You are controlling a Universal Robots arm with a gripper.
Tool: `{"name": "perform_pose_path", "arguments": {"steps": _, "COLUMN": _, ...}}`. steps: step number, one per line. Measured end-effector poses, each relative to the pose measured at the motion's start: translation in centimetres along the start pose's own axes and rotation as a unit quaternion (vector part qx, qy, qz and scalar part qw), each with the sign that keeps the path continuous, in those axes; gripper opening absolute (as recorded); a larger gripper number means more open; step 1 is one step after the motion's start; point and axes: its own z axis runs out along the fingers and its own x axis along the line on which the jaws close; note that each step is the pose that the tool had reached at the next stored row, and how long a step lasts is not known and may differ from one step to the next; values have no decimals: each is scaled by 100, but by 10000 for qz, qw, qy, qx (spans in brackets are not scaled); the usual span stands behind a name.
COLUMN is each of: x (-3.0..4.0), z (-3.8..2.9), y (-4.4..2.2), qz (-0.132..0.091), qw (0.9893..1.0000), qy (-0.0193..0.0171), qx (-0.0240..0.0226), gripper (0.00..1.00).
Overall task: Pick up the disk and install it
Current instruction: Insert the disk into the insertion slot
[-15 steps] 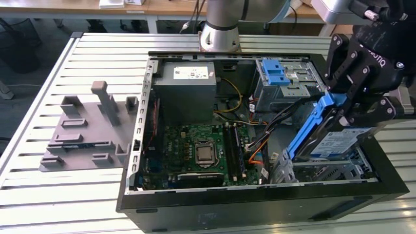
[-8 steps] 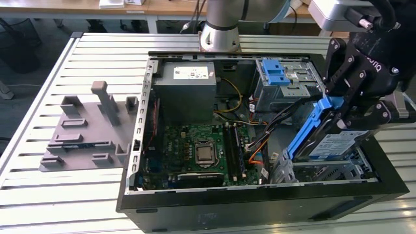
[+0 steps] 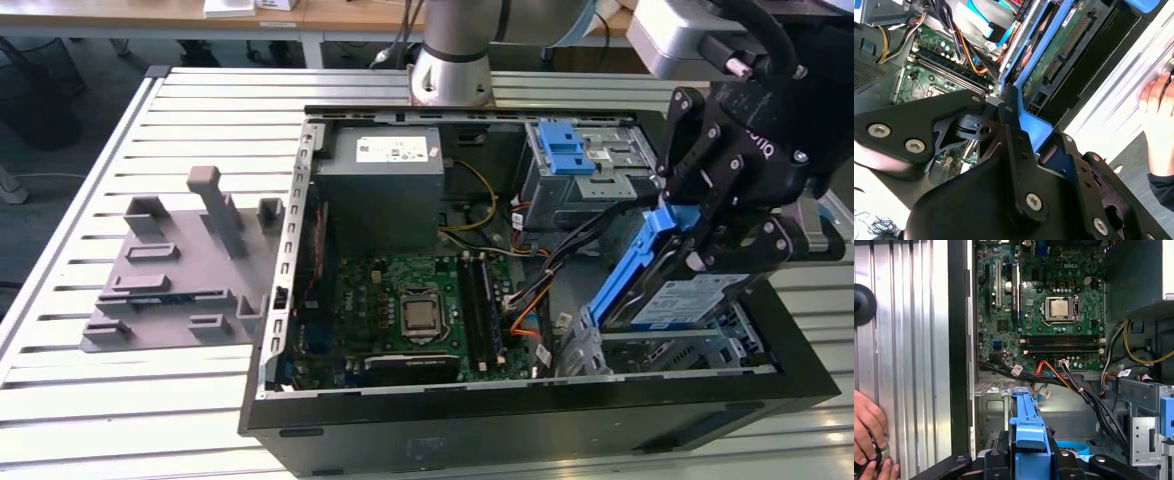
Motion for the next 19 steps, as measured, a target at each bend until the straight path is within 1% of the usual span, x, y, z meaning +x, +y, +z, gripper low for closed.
{"name": "perform_pose_path", "arguments": {"steps": 19, "x": 7, "z": 140, "y": 1, "qz": 1, "qw": 10000, "qy": 0, "qx": 0, "gripper": 36}}
